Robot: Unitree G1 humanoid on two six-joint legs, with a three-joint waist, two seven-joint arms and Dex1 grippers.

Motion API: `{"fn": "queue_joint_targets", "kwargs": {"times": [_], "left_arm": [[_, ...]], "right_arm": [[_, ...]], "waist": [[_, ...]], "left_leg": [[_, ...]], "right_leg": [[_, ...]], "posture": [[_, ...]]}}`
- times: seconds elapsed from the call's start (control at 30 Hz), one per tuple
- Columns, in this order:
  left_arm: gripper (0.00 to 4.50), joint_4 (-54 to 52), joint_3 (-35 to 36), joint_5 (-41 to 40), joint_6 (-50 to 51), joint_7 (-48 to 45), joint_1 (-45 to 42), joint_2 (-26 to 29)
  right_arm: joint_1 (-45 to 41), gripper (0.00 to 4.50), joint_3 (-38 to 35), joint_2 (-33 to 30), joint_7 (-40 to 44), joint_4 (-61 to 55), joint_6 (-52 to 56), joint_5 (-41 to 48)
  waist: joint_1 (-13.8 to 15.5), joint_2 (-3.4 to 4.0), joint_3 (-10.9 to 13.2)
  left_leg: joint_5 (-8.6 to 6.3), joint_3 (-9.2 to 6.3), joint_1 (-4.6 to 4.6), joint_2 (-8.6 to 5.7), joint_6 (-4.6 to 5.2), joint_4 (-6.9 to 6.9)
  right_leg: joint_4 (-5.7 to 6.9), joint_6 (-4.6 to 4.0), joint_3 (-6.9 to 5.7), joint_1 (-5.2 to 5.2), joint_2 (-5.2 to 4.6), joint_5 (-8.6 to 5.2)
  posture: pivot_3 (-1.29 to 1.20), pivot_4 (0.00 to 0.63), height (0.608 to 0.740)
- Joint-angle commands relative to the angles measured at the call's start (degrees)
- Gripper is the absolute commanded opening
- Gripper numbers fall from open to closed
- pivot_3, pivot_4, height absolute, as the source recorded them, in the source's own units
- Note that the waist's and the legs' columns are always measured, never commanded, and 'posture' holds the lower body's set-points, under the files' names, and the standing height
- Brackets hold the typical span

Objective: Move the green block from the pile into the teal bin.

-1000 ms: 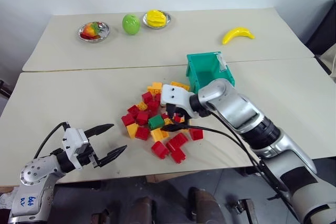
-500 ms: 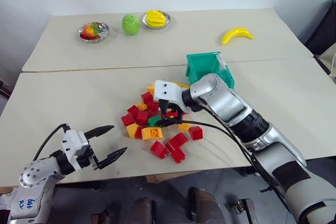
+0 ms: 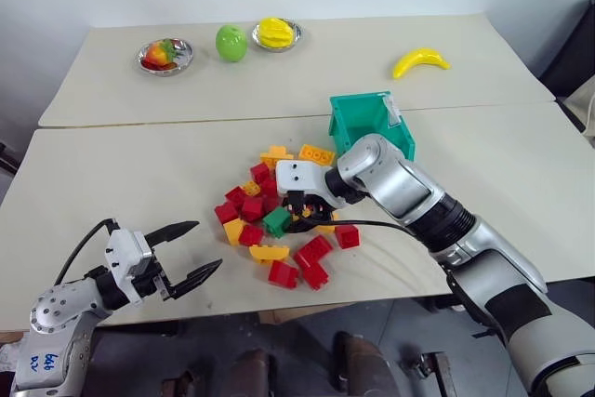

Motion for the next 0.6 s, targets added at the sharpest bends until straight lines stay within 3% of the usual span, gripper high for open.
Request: {"fn": "queue_joint_targets", "kwargs": {"times": [0.03,0.37,0.47,0.57,0.6], "left_arm": [[4.5,-3.3,0.8,-2.2,-0.2,-2.1,1.0,1.0],[4.5,-4.2,0.6,-2.3,0.1,-3.2,1.0,1.5],[4.5,-4.0,0.7,-2.2,0.3,-3.2,0.7,1.5],[4.5,-4.2,0.7,-2.2,0.2,-3.2,0.7,1.5],[4.5,-4.2,0.7,-2.2,0.2,-3.2,0.6,1.4]], "right_arm": [[-1.7,2.97,0.2,1.3,0.5,0.4,-2.2,-1.4],[-0.5,2.97,-0.6,2.5,1.9,-0.6,-6.0,-1.5],[-0.1,2.49,-0.9,2.3,2.7,-0.5,-6.5,-1.2],[0.7,1.54,-2.5,2.0,2.9,-1.2,-7.4,-0.2],[1.2,1.45,-3.6,1.8,3.3,-2.0,-7.9,0.8]], "waist": [[0.0,0.0,0.0],[0.0,0.0,0.0],[0.0,0.0,0.0],[0.0,0.0,0.0],[0.0,0.0,0.0]], "left_leg": [[0.0,0.0,0.0,0.01,0.0,0.0],[0.0,0.0,0.0,0.0,-0.01,0.0],[0.0,0.0,0.0,0.01,-0.01,0.0],[0.0,0.0,0.0,0.0,-0.01,0.0],[0.0,0.0,0.0,0.0,-0.01,0.0]], "right_leg": [[-0.01,0.0,0.0,0.0,0.0,0.0],[0.0,0.0,0.0,0.0,0.0,0.0],[0.0,0.0,0.0,0.0,0.0,0.0],[0.0,0.0,0.0,0.0,0.0,0.0],[0.0,0.0,0.0,0.0,0.0,0.0]], "posture": [[0.0,0.15,0.74],[0.0,0.15,0.74],[0.0,0.15,0.74],[0.0,0.15,0.74],[0.0,0.15,0.74]]}}
